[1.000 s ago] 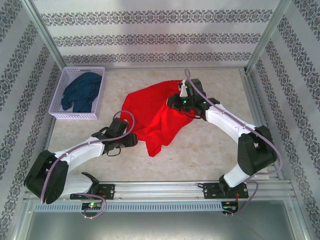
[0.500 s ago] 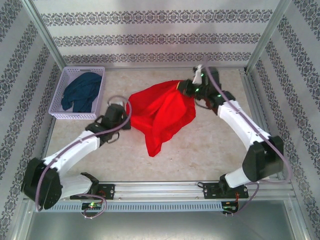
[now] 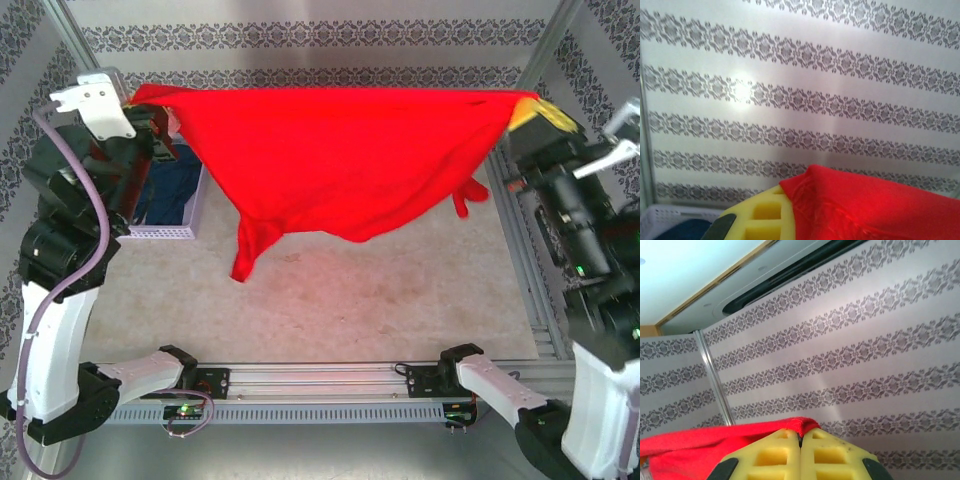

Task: Fold the inside-out t-shirt
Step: Flatten out the T-shirt at the center of the table.

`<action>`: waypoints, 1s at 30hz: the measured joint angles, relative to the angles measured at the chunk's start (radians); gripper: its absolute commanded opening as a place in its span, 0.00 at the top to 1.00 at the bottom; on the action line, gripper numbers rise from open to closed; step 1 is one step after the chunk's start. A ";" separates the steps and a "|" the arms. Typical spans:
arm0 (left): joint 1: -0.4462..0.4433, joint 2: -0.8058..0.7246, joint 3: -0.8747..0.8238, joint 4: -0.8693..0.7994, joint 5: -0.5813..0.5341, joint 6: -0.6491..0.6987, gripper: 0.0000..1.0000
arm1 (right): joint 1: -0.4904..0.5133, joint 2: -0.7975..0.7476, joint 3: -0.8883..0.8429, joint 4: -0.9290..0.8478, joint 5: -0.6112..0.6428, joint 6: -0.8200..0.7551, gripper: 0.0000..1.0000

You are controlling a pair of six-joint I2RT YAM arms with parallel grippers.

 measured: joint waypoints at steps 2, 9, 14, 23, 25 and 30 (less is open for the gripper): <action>0.011 0.050 0.043 -0.030 -0.003 0.025 1.00 | 0.000 -0.008 -0.010 -0.030 0.019 -0.023 1.00; 0.091 0.333 0.094 -0.063 0.019 0.045 1.00 | -0.024 0.214 -0.050 -0.035 0.089 -0.076 1.00; 0.158 0.578 0.351 -0.119 0.062 0.061 1.00 | -0.056 0.510 0.125 -0.008 0.084 -0.073 1.00; 0.234 0.592 0.743 -0.133 0.166 0.075 1.00 | -0.053 0.656 0.500 0.016 0.005 -0.014 1.00; 0.234 0.490 0.642 -0.123 0.207 0.076 1.00 | -0.052 0.609 0.466 0.030 -0.006 -0.013 1.00; 0.230 0.192 0.162 -0.037 0.362 0.036 1.00 | -0.055 0.398 0.104 0.064 -0.005 -0.013 1.00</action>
